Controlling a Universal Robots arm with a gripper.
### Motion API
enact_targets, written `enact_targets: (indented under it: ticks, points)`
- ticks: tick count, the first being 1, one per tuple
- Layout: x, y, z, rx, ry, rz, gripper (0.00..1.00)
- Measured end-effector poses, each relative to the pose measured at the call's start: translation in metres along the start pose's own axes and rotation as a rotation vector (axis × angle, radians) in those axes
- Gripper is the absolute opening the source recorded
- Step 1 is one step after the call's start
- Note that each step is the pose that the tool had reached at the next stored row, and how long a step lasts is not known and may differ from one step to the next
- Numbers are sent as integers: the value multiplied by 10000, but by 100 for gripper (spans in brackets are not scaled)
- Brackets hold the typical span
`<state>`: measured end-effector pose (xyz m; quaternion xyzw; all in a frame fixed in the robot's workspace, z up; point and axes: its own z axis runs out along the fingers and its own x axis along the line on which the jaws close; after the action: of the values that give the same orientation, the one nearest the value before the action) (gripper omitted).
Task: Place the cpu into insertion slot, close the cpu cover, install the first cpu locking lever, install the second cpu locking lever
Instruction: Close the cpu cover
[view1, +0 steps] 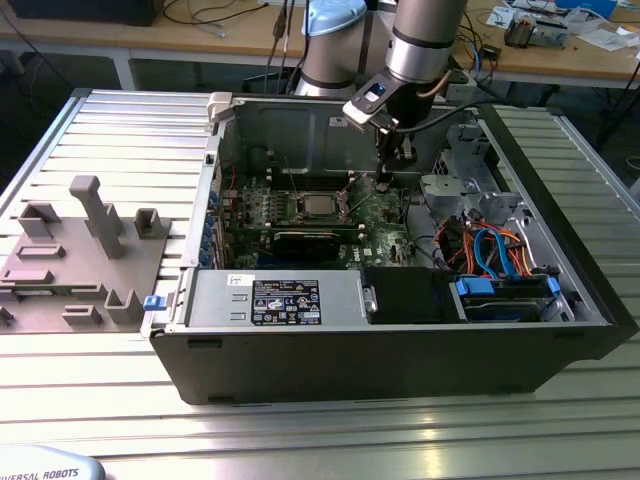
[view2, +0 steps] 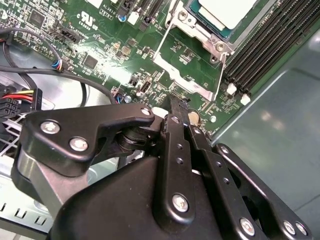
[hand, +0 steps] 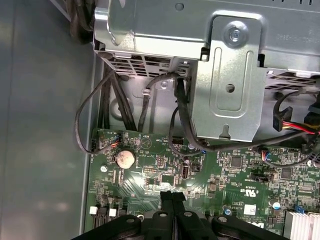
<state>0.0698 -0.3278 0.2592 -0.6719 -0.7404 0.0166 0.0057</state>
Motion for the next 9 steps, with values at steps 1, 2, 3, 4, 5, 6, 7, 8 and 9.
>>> enact_targets:
  ticks: [1,2,3,4,5,6,7,8,9]
  points:
    - [0,0,10,0,1,0,11]
    - [1,1,23,0,1,0,11]
    - [1,1,37,0,1,0,11]
    - [1,2,43,0,1,0,11]
    - [1,2,50,0,0,0,11]
    - [1,2,59,0,0,0,11]
    - [1,2,64,0,0,0,11]
    - [1,2,73,0,0,0,11]
    - [1,3,81,0,0,0,11]
